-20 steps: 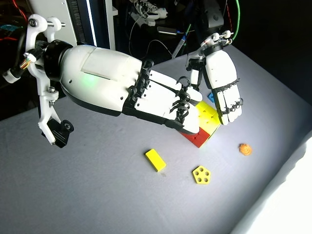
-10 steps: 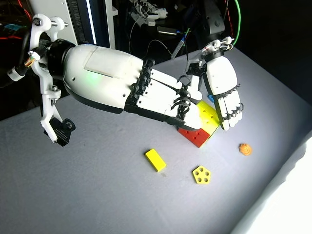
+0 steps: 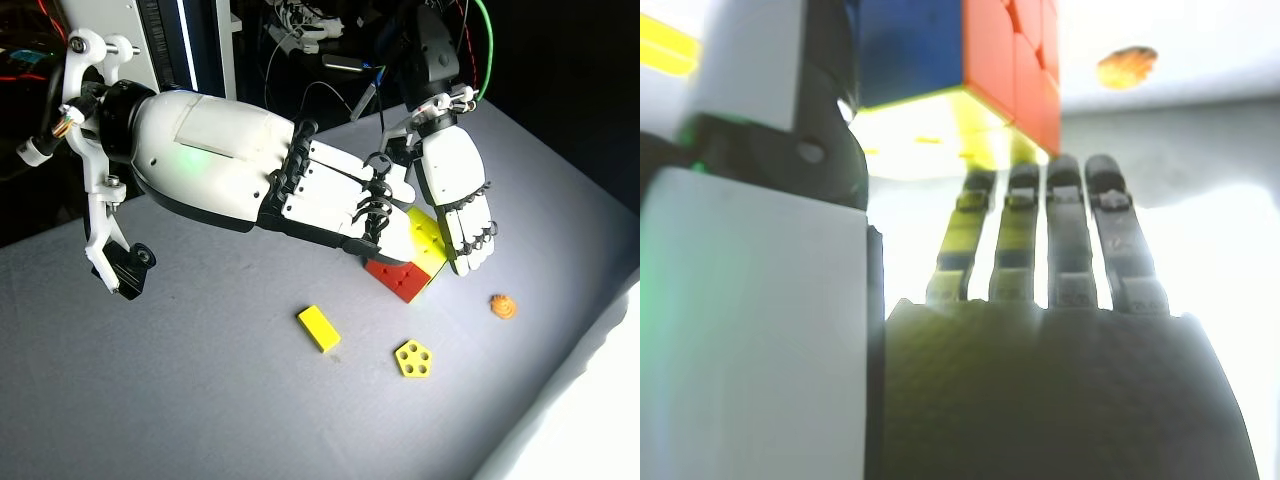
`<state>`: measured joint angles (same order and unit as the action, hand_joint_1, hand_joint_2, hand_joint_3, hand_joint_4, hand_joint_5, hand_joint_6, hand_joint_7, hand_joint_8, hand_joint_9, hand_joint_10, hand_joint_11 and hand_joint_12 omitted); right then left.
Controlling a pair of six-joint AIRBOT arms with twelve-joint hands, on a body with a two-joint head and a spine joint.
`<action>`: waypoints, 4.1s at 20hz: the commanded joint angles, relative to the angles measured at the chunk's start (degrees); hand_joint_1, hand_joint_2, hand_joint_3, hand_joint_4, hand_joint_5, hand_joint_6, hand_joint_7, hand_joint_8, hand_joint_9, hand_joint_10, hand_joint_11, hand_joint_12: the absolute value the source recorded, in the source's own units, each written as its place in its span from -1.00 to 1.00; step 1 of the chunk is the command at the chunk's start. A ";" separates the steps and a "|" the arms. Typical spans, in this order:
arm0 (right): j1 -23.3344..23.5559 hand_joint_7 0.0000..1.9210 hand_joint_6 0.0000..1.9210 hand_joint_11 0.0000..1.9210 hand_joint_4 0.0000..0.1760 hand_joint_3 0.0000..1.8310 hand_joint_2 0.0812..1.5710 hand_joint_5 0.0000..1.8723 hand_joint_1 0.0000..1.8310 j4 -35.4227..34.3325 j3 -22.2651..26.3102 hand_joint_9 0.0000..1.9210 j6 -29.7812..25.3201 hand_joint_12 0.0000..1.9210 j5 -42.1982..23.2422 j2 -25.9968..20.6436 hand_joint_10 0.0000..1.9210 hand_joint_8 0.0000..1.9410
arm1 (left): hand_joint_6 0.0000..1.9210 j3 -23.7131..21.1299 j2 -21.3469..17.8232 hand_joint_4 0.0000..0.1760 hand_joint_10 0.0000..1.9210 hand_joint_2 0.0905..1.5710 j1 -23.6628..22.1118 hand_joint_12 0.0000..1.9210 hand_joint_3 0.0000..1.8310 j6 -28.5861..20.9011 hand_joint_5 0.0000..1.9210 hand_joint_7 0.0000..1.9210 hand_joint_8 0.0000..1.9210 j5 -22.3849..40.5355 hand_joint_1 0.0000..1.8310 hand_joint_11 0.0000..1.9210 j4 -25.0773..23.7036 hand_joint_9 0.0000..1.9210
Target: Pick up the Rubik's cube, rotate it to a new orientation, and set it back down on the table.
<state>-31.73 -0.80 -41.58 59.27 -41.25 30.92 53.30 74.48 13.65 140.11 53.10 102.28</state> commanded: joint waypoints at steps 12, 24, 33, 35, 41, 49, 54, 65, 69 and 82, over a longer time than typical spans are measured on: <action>-0.22 -0.88 -1.00 -1.00 -1.00 -1.00 0.54 -0.97 -0.92 -0.71 0.30 -0.89 0.20 -0.85 -7.06 -0.20 -0.99 -1.00 | -1.00 1.96 1.86 -1.00 -1.00 0.18 1.00 -1.00 -1.00 0.03 -1.00 -1.00 -1.00 0.75 0.05 -1.00 -3.87 -1.00; -0.41 -0.88 -1.00 -1.00 -1.00 -1.00 0.54 -0.96 -0.91 -0.71 0.36 -0.89 0.21 -0.90 -7.15 -0.21 -1.00 -1.00 | -1.00 2.42 2.02 -1.00 -1.00 0.20 1.41 -1.00 -1.00 -0.17 -1.00 -1.00 -1.00 0.64 0.03 -1.00 -4.35 -1.00; -0.76 -0.85 -1.00 -1.00 -1.00 -1.00 0.53 -0.93 -0.87 -0.71 0.55 -0.88 0.37 -0.77 -7.23 -0.21 -0.99 -1.00 | -0.40 2.11 2.00 -1.00 0.12 0.35 1.53 0.53 -0.99 0.01 -0.55 -0.66 -0.05 0.25 0.22 -0.94 -4.24 -0.68; -0.80 -0.83 -1.00 -1.00 -1.00 -1.00 0.53 -0.92 -0.88 -0.71 0.55 -0.87 0.48 -0.74 -7.54 -0.21 -0.99 -1.00 | 0.52 2.02 2.00 -1.00 0.94 0.56 1.50 0.98 -0.96 0.00 -0.30 -0.70 0.93 0.25 0.12 -0.61 -4.17 -0.62; -0.85 -0.84 -0.99 -1.00 -1.00 -1.00 0.55 -0.94 -0.89 -0.71 0.54 -0.87 5.20 -0.81 -8.13 -0.29 -0.99 -0.99 | 0.60 2.24 1.94 -1.00 1.00 0.67 0.73 1.00 -0.95 0.16 -0.40 -0.39 0.86 -1.92 0.19 -0.50 -3.95 -0.44; -0.80 -0.77 -0.99 -1.00 -1.00 -1.00 0.53 -0.91 -0.88 3.06 0.53 -0.81 3.20 -0.69 -8.04 -0.84 -0.99 -1.00 | 0.63 -0.51 -2.27 -0.85 0.99 0.68 -3.29 1.00 -0.98 5.51 -0.38 -0.40 0.80 -11.40 0.18 -0.52 -1.11 -0.48; -0.62 -0.80 -0.99 -1.00 -1.00 -1.00 0.52 -0.90 -0.83 9.24 0.54 -0.82 -8.06 -0.68 -8.59 -3.08 -0.98 -0.99 | 0.71 -3.59 -6.09 -0.86 1.00 0.72 -6.13 1.00 -0.97 6.20 -0.43 -0.46 0.88 -14.97 0.15 -0.51 -0.23 -0.50; -0.12 -0.80 -1.00 -1.00 -1.00 -1.00 0.54 -0.95 -0.96 20.62 1.04 -0.83 -21.59 -0.62 -2.39 -5.39 -0.99 -1.00 | 0.58 -7.03 -8.17 -1.00 1.00 0.71 -9.42 1.00 -0.98 8.94 -0.39 -0.44 0.92 -16.96 0.18 -0.55 2.19 -0.51; 2.05 -0.52 -0.99 -1.00 -1.00 -1.00 0.51 -0.90 -0.88 21.37 1.73 -0.63 -21.59 0.33 5.00 -3.64 -0.45 -0.93 | 0.67 -6.52 -8.17 -1.00 1.00 0.74 -10.34 1.00 -0.98 9.94 -0.43 -0.48 0.95 -15.82 0.15 -0.53 1.78 -0.52; 4.93 -0.65 -0.99 -1.00 -1.00 -1.00 0.48 -0.92 -0.77 21.60 2.04 -0.74 -21.93 0.87 8.88 -1.01 0.55 0.04 | 0.60 -5.39 -8.19 -1.00 1.00 0.70 -12.02 1.00 -0.99 11.01 -0.37 -0.43 0.87 -14.82 0.18 -0.52 1.54 -0.50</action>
<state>-27.62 22.13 -39.66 37.69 -26.92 30.20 47.94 66.87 2.76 151.41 39.33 107.59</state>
